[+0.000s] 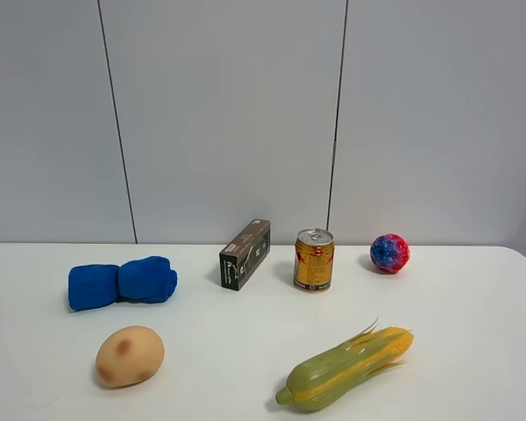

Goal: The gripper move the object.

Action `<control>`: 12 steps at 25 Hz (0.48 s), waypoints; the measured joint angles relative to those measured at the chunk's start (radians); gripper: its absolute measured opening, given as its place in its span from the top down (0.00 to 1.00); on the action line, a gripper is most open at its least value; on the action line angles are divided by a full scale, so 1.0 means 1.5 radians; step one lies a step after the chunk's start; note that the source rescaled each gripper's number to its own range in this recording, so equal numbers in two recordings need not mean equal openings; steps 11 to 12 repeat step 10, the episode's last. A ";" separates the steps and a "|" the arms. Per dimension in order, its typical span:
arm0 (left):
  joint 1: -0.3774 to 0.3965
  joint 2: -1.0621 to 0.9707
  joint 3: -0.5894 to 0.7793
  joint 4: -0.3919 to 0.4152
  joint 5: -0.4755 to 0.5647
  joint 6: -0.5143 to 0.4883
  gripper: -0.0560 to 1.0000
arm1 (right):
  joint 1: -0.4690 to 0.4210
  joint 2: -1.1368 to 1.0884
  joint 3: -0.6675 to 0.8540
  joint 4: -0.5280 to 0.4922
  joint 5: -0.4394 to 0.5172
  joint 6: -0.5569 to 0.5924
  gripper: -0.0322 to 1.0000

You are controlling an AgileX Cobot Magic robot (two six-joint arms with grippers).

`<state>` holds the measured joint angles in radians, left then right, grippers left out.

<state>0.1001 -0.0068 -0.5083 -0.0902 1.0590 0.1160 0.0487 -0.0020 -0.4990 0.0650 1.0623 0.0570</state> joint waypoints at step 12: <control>0.000 0.000 0.000 0.000 0.000 0.000 0.00 | 0.000 0.000 0.000 0.031 -0.001 0.000 0.26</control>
